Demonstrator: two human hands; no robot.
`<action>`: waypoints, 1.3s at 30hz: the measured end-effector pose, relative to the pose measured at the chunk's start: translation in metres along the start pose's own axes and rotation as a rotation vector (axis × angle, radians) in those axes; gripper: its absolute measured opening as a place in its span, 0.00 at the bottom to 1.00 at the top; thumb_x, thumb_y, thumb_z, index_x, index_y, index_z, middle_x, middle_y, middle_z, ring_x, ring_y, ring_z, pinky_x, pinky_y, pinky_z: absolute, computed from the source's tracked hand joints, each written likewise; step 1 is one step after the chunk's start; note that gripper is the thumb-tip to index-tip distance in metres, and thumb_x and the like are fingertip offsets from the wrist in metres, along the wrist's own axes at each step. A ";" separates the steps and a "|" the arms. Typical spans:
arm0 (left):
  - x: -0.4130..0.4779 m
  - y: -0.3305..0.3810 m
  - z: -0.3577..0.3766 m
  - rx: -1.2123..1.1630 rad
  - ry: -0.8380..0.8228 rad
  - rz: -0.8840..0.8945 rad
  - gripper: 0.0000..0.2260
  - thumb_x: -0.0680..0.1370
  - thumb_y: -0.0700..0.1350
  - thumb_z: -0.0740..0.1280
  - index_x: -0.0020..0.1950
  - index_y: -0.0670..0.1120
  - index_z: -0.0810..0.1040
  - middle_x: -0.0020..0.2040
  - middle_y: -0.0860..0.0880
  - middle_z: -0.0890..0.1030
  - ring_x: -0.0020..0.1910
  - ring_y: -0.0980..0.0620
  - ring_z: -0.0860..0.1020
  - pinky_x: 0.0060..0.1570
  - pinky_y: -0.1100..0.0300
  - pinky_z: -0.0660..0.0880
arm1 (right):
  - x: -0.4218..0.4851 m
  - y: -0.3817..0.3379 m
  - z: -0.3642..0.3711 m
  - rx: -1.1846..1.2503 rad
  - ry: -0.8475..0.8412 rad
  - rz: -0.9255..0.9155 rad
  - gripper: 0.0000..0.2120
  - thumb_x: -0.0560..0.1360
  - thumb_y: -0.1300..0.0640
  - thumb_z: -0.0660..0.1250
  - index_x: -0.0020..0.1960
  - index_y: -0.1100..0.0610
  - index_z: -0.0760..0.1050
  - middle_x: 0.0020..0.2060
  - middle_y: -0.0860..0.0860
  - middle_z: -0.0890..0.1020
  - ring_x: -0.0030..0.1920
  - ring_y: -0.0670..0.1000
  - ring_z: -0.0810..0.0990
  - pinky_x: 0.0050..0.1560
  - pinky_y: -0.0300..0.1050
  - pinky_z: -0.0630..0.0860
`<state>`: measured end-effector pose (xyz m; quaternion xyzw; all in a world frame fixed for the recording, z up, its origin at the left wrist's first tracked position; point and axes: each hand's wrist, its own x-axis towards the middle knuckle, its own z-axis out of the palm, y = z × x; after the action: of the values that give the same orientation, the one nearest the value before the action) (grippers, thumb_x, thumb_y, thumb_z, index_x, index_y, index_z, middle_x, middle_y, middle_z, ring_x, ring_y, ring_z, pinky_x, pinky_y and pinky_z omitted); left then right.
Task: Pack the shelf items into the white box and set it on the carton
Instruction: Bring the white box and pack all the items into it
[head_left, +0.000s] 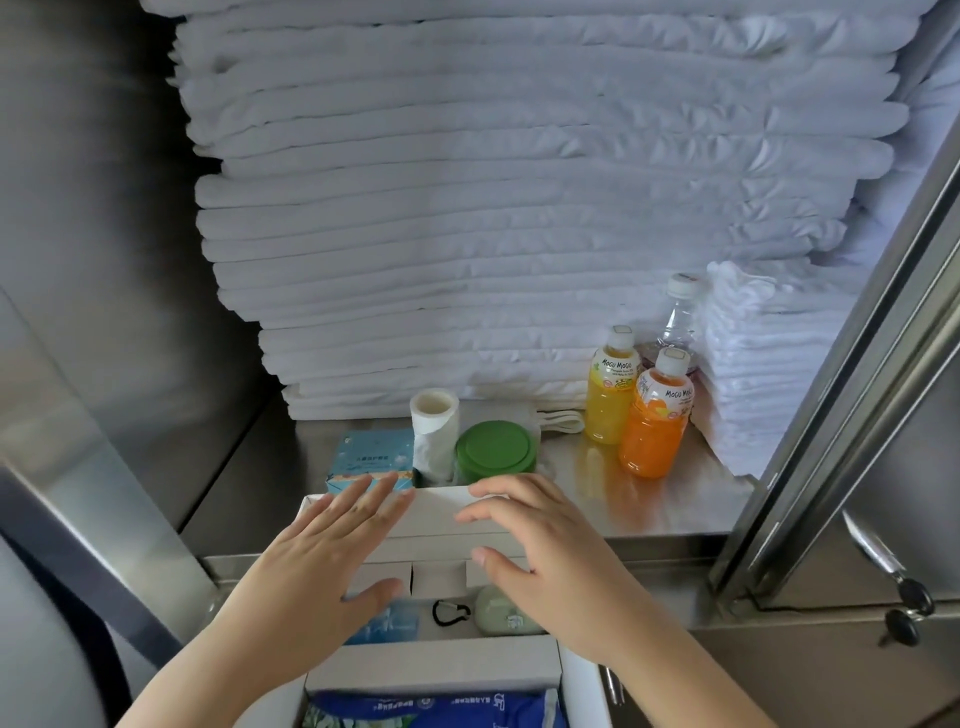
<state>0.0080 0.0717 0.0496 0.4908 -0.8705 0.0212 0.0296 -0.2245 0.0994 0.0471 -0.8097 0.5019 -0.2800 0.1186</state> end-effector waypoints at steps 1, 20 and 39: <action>0.000 0.000 0.001 -0.004 0.009 0.000 0.32 0.77 0.66 0.47 0.66 0.63 0.24 0.68 0.66 0.26 0.65 0.65 0.24 0.58 0.70 0.20 | 0.000 0.000 0.000 -0.003 0.001 -0.001 0.14 0.77 0.49 0.62 0.62 0.45 0.73 0.62 0.37 0.68 0.66 0.37 0.61 0.66 0.34 0.58; -0.002 -0.003 0.003 -0.047 0.067 0.032 0.31 0.77 0.64 0.48 0.70 0.62 0.30 0.70 0.65 0.31 0.68 0.67 0.28 0.60 0.72 0.24 | 0.000 0.002 0.000 0.054 0.059 -0.002 0.14 0.77 0.52 0.62 0.62 0.47 0.73 0.59 0.37 0.70 0.64 0.35 0.64 0.64 0.27 0.56; -0.004 -0.001 0.003 -0.050 0.061 0.024 0.31 0.78 0.64 0.48 0.68 0.63 0.26 0.69 0.65 0.28 0.67 0.65 0.26 0.59 0.70 0.22 | 0.073 0.086 -0.021 -0.164 0.042 0.190 0.20 0.79 0.57 0.60 0.70 0.52 0.66 0.70 0.48 0.68 0.68 0.47 0.67 0.62 0.37 0.61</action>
<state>0.0107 0.0741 0.0466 0.4784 -0.8754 0.0145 0.0681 -0.2762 -0.0029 0.0474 -0.7594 0.6001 -0.2422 0.0676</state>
